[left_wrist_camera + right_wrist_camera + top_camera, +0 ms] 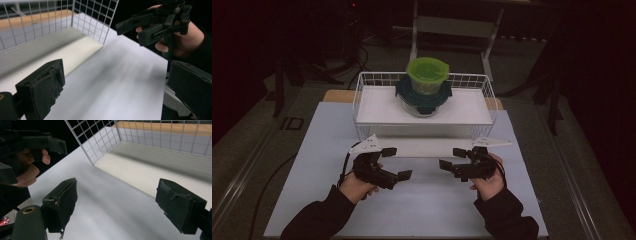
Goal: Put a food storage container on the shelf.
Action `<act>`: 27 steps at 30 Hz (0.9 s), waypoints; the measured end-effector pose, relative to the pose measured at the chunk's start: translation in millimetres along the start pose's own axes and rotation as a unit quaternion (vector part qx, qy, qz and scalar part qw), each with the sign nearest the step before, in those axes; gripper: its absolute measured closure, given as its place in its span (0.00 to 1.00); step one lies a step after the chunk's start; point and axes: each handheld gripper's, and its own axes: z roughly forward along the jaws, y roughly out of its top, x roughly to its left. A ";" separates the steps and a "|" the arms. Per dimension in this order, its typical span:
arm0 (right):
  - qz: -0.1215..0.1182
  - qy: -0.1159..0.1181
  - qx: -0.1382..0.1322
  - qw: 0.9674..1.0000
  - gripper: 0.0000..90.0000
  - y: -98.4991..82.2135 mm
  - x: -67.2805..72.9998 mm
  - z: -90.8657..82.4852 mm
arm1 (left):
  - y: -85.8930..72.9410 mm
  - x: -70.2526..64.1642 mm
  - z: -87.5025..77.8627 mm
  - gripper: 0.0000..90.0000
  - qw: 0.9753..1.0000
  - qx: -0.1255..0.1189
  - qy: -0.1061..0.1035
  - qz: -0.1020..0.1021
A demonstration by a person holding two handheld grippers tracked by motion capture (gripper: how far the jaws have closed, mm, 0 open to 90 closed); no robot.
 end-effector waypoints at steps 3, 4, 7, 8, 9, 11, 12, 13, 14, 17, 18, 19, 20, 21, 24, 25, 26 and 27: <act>0.001 -0.004 0.002 1.000 0.19 -10.6 -2.6 -2.6 | -7.3 0.2 -0.1 0.01 1.000 0.006 0.004 0.002; 0.002 -0.007 0.005 1.000 0.19 -14.3 -3.4 -3.3 | -9.8 0.6 -0.1 0.01 1.000 0.006 0.004 0.000; 0.007 -0.008 0.011 1.000 0.19 -26.3 -6.6 -3.8 | -16.8 1.8 -0.4 0.01 1.000 0.009 0.004 -0.007; 0.008 -0.010 0.013 1.000 0.19 -30.4 -7.3 -4.2 | -19.4 2.2 -0.4 0.01 1.000 0.011 0.005 -0.009; 0.008 -0.012 0.015 1.000 0.19 -34.3 -8.4 -4.4 | -22.1 2.6 -0.4 0.01 1.000 0.011 0.005 -0.010; 0.009 -0.015 0.021 1.000 0.18 -40.9 -10.4 -5.3 | -26.9 2.9 -0.2 0.01 1.000 0.017 0.010 -0.008; 0.008 -0.017 0.021 1.000 0.18 -43.6 -11.4 -6.3 | -29.5 3.0 -0.3 0.01 1.000 0.017 0.011 -0.008; 0.006 -0.019 0.020 1.000 0.18 -45.9 -12.3 -7.4 | -32.0 3.2 -0.4 0.01 1.000 0.020 0.012 -0.007; 0.006 -0.019 0.019 1.000 0.18 -47.8 -13.2 -8.6 | -34.5 3.3 -0.3 0.01 1.000 0.020 0.012 -0.008; 0.009 -0.024 0.018 0.999 0.18 -53.7 -14.7 -12.9 | -41.6 4.4 -0.7 0.01 1.000 0.024 0.011 -0.012; 0.010 -0.026 0.018 0.999 0.18 -55.7 -15.3 -14.2 | -43.8 4.7 -0.8 0.01 1.000 0.025 0.013 -0.012; 0.011 -0.027 0.019 0.999 0.18 -57.7 -15.9 -15.5 | -46.0 5.1 -1.1 0.01 0.999 0.026 0.014 -0.012; 0.013 -0.028 0.020 0.999 0.18 -59.7 -16.5 -16.9 | -48.4 5.3 -1.3 0.01 0.999 0.026 0.015 -0.013; 0.011 -0.030 0.019 0.999 0.18 -61.7 -17.0 -18.3 | -50.9 5.7 -1.7 0.01 0.999 0.028 0.018 -0.012; 0.006 -0.041 0.018 0.999 0.18 -66.5 -17.9 -23.3 | -58.8 6.5 -3.3 0.01 0.999 0.031 0.025 -0.010; 0.003 -0.046 0.018 0.999 0.18 -68.0 -18.1 -25.2 | -61.3 7.0 -4.2 0.01 0.999 0.031 0.027 -0.010; 0.002 -0.050 0.019 0.999 0.18 -69.5 -18.1 -26.8 | -63.6 7.6 -5.0 0.01 0.999 0.035 0.031 -0.006; -0.002 -0.056 0.021 0.998 0.18 -71.4 -18.0 -28.2 | -65.5 8.7 -5.8 0.01 0.999 0.038 0.034 -0.003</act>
